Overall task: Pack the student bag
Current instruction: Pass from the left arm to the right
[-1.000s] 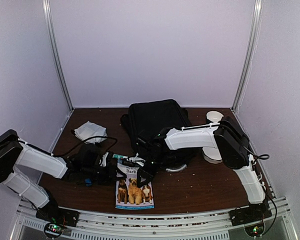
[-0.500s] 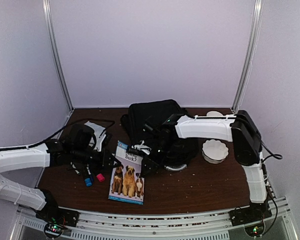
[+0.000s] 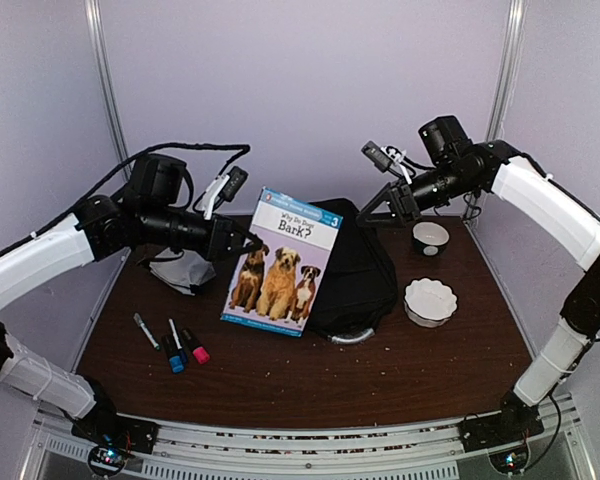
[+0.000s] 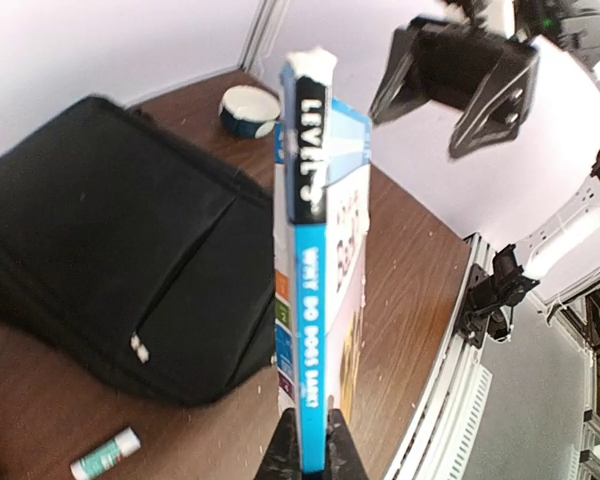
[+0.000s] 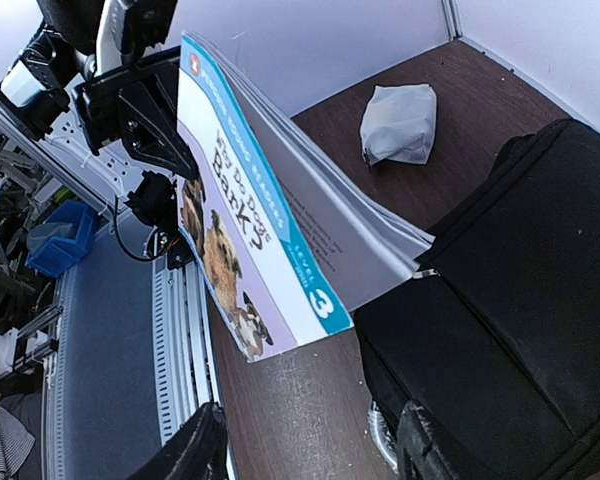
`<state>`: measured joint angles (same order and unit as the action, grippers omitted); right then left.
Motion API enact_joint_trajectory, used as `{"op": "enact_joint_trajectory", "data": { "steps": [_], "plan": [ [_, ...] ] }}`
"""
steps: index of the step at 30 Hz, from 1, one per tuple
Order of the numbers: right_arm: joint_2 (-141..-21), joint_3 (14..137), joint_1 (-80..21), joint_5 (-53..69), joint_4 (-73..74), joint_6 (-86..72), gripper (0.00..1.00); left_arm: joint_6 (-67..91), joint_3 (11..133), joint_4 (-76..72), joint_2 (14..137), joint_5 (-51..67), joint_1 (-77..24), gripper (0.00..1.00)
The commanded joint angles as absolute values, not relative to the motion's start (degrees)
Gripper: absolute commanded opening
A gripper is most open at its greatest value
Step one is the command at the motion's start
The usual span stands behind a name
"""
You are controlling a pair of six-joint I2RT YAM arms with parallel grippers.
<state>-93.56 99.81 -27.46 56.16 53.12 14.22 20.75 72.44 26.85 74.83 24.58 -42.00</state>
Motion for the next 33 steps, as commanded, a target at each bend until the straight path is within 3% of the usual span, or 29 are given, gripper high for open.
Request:
{"op": "enact_joint_trajectory", "data": {
  "steps": [1,15,22,26,33],
  "plan": [
    [-90.9,95.81,-24.17,61.27,52.76,15.3,0.61,16.95,79.33,16.71,79.59,29.47,-41.09,0.0],
    [-86.87,90.92,-20.16,61.01,40.99,6.88,0.71,31.05,81.29,-16.8,90.02,35.15,-38.72,0.0],
    [-89.69,95.32,-18.76,63.18,32.3,-0.23,0.86,32.77,80.66,-20.32,90.97,41.71,-38.51,0.0],
    [-90.84,93.42,-19.06,69.7,16.37,-13.57,0.92,35.32,80.13,-23.86,91.55,45.32,-38.5,0.0],
    [-91.83,83.93,-21.97,76.56,-23.76,-45.08,0.89,37.78,80.72,-26.01,94.06,47.22,-38.5,0.0]
  ]
}}
